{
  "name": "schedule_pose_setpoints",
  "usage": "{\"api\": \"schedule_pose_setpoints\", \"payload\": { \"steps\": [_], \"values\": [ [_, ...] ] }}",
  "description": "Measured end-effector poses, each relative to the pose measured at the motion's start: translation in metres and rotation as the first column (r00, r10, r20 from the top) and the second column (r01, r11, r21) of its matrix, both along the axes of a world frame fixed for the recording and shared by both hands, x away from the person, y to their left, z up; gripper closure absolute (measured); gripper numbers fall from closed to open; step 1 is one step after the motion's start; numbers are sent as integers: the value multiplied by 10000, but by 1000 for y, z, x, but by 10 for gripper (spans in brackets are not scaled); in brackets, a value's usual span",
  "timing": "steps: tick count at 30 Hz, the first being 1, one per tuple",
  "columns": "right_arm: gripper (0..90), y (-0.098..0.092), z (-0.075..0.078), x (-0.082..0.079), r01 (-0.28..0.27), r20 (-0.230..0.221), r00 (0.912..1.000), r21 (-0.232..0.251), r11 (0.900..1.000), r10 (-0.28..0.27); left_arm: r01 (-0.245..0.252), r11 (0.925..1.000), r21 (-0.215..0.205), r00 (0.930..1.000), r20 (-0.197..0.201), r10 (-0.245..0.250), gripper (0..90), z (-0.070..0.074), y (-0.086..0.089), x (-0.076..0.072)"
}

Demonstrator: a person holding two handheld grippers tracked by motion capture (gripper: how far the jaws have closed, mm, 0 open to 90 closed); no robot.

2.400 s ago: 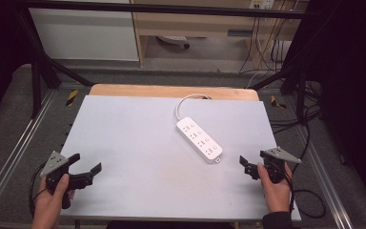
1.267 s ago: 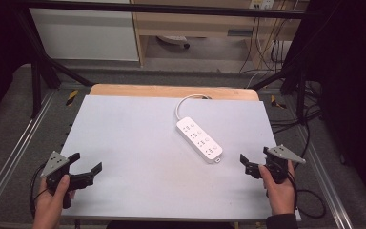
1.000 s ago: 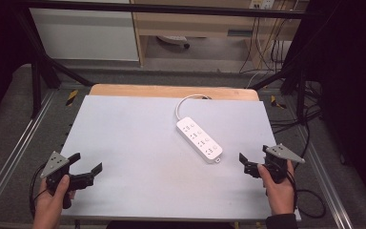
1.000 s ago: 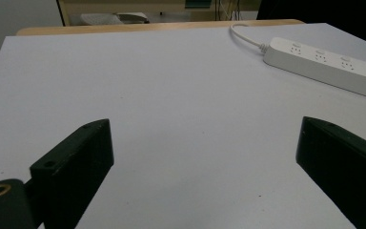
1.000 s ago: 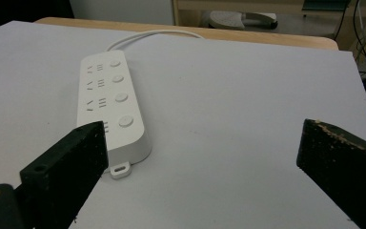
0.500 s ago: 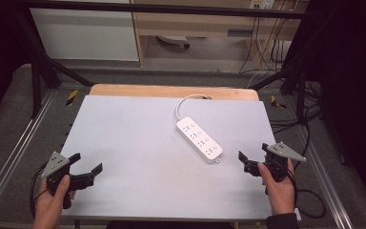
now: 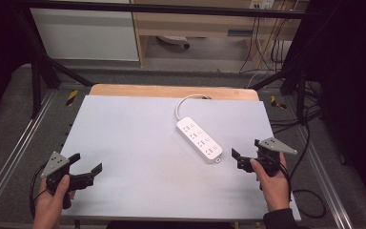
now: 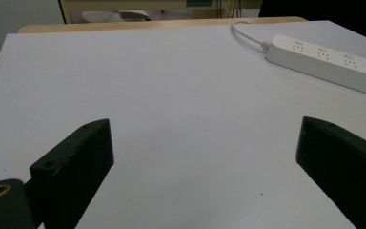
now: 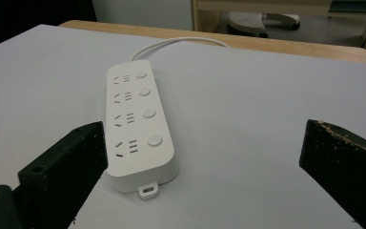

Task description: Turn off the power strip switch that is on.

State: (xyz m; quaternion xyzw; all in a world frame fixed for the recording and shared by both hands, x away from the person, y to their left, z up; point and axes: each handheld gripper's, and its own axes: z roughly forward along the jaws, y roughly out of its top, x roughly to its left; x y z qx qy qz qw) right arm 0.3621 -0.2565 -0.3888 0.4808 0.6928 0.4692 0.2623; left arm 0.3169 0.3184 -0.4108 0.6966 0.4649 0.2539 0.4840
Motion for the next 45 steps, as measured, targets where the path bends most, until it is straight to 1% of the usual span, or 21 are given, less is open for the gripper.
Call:
{"api": "schedule_pose_setpoints", "payload": {
  "steps": [5,6,12,16,22,25,30,36,40,41,43,45],
  "values": [
    [30,4,1,3,-62,84,9999,45,10000,62,4,10000,7,10000,-11,-4,52,0,-1,0],
    [30,6,2,4,-150,121,9998,53,9999,150,16,10000,15,10000,-20,-16,52,0,-1,0],
    [31,10,3,6,-235,151,9996,173,9996,232,25,10000,32,10000,-38,-25,52,-1,0,0],
    [31,12,5,7,-305,163,9994,166,9994,303,34,10000,13,10000,-50,-34,52,-1,-1,0],
    [31,18,8,12,-395,237,9990,213,9990,390,39,10000,27,10000,-84,-39,52,-1,-1,0],
    [31,22,11,15,-446,270,9987,316,9985,438,20,10000,12,10000,-93,-20,52,-1,-1,0],
    [35,27,14,20,-460,315,9985,316,9984,450,72,10000,13,9999,-100,-71,52,-1,-2,1],
    [51,36,18,32,-540,324,9981,299,9981,530,66,10000,75,9999,-130,-65,52,-1,-2,1],
    [60,41,21,42,-572,253,9981,241,9981,566,63,10000,41,9999,-128,-63,52,-1,-2,1],
    [60,41,21,42,-572,253,9981,241,9981,566,67,9999,78,9999,-130,-66,52,-1,-1,1],
    [70,44,24,49,-576,224,9981,212,9981,571,35,10000,78,9999,-129,-34,52,-1,-1,1],
    [102,45,25,53,-616,206,9979,261,9978,610,46,9999,92,9999,-136,-45,51,-1,-1,1]
  ]
}}
